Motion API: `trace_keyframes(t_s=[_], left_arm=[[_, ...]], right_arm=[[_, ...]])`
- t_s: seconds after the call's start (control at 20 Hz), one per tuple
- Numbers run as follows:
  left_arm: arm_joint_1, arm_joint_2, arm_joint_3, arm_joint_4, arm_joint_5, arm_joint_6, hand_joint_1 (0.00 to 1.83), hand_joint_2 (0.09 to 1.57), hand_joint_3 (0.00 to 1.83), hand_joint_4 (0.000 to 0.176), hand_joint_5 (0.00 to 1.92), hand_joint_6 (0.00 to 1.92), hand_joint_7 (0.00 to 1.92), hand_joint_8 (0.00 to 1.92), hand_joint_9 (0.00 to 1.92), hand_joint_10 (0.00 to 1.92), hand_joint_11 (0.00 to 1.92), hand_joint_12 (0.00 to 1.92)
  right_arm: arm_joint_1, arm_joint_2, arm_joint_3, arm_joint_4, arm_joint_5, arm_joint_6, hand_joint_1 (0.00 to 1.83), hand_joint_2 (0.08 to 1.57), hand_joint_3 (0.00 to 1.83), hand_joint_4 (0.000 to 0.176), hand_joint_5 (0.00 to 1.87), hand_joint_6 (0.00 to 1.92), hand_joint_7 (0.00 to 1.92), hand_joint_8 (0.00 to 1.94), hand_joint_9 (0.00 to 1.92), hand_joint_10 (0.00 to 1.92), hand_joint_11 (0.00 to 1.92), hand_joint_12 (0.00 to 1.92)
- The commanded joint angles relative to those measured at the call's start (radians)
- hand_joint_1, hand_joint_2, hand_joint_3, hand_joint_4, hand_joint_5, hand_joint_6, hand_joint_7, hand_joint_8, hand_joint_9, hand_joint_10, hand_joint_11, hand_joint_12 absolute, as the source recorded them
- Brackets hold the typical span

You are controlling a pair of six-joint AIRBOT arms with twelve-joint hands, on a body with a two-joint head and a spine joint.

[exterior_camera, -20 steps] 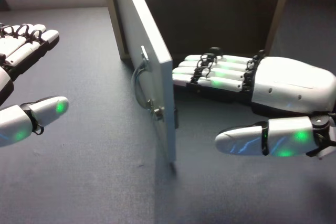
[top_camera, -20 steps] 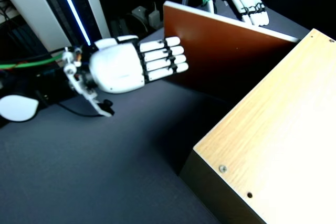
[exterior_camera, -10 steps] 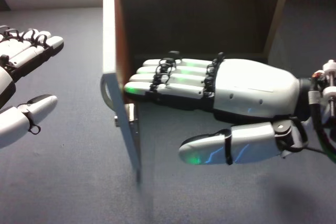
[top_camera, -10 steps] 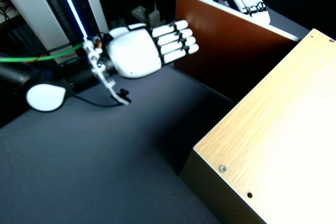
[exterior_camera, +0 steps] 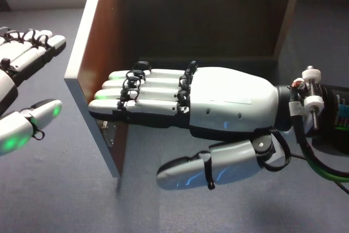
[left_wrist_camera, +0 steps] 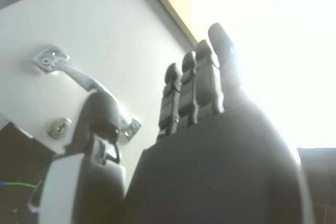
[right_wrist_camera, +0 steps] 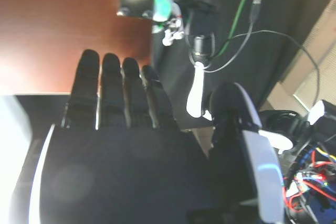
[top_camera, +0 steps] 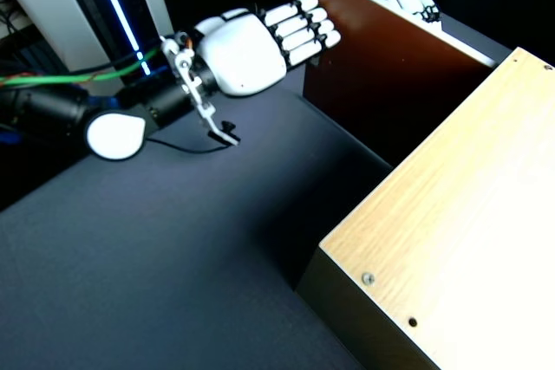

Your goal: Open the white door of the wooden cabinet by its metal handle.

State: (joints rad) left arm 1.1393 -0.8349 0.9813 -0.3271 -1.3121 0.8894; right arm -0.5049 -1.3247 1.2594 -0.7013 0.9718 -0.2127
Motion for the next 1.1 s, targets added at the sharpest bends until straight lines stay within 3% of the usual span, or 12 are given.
trace_keyframes(t_s=[0.0, 0.15, 0.2, 0.3, 0.4, 0.45, 0.5, 0.65, 1.05], left_arm=[[-0.01, 0.004, 0.004, -0.006, -0.127, 0.0, 0.31, 1.47, 0.0, 0.0, 0.11, 0.0, 0.09, 0.0, 0.1, 0.0, 0.0, 0.43], [-0.01, 0.005, 0.001, -0.006, -0.134, -0.002, 0.33, 1.46, 0.0, 0.0, 0.11, 0.0, 0.08, 0.0, 0.09, 0.0, 0.0, 0.43], [-0.009, 0.006, 0.0, -0.006, -0.135, -0.003, 0.33, 1.46, 0.0, 0.0, 0.11, 0.0, 0.08, 0.0, 0.09, 0.0, 0.0, 0.43], [-0.002, 0.007, -0.004, -0.009, -0.141, -0.003, 0.32, 1.47, 0.0, 0.0, 0.12, 0.0, 0.09, 0.0, 0.09, 0.0, 0.0, 0.45], [0.006, 0.009, -0.009, -0.014, -0.152, -0.004, 0.33, 1.48, 0.01, 0.0, 0.12, 0.0, 0.09, 0.0, 0.09, 0.0, 0.0, 0.46], [0.012, 0.012, -0.012, -0.016, -0.159, -0.006, 0.13, 1.4, 0.0, 0.0, 0.08, 0.0, 0.02, 0.01, 0.03, 0.01, 0.0, 0.27], [0.015, 0.014, -0.014, -0.017, -0.163, -0.006, 0.04, 1.4, 0.0, 0.0, 0.08, 0.0, 0.03, 0.01, 0.05, 0.01, 0.01, 0.28], [0.023, 0.021, -0.022, -0.018, -0.182, -0.006, 0.2, 1.47, 0.0, 0.0, 0.09, 0.0, 0.04, 0.0, 0.06, 0.0, 0.0, 0.3], [0.025, 0.033, -0.033, 0.008, -0.226, -0.027, 0.15, 1.49, 0.0, 0.0, 0.05, 0.0, 0.01, 0.0, 0.03, 0.0, 0.0, 0.22]], right_arm=[[0.011, 0.003, -0.01, 0.052, 0.117, 0.008, 0.41, 1.26, 0.0, 0.0, 0.0, 0.0, 0.0, 0.0, 0.0, 0.0, 0.0, 0.0], [0.011, 0.008, -0.026, 0.068, 0.123, 0.009, 0.0, 1.42, 0.01, 0.0, 0.0, 0.0, 0.0, 0.0, 0.0, 0.0, 0.0, 0.0], [0.01, 0.019, -0.031, 0.081, 0.123, 0.009, 0.0, 1.42, 0.01, 0.0, 0.0, 0.0, 0.0, 0.0, 0.0, 0.0, 0.0, 0.0], [-0.025, 0.066, -0.033, 0.132, 0.123, 0.007, 0.2, 1.37, 0.0, 0.0, 0.0, 0.0, 0.0, 0.0, 0.0, 0.0, 0.0, 0.0], [-0.063, 0.117, -0.035, 0.189, 0.124, -0.006, 0.02, 1.44, 0.02, 0.0, 0.0, 0.0, 0.0, 0.0, 0.0, 0.0, 0.0, 0.0], [-0.092, 0.158, -0.04, 0.244, 0.124, -0.034, 0.0, 1.45, 0.02, 0.0, 0.0, 0.0, 0.0, 0.0, 0.0, 0.0, 0.0, 0.0], [-0.111, 0.183, -0.046, 0.278, 0.129, -0.058, 0.0, 1.44, 0.01, 0.0, 0.0, 0.0, 0.0, 0.0, 0.0, 0.0, 0.0, 0.0], [-0.191, 0.292, -0.072, 0.445, 0.199, -0.144, 0.0, 1.43, 0.0, 0.0, 0.0, 0.0, 0.0, 0.0, 0.0, 0.0, 0.0, 0.0], [-0.375, 0.399, -0.125, 0.724, 0.438, -0.195, 0.0, 1.35, 0.0, 0.0, 0.0, 0.0, 0.0, 0.0, 0.0, 0.0, 0.0, 0.0]])
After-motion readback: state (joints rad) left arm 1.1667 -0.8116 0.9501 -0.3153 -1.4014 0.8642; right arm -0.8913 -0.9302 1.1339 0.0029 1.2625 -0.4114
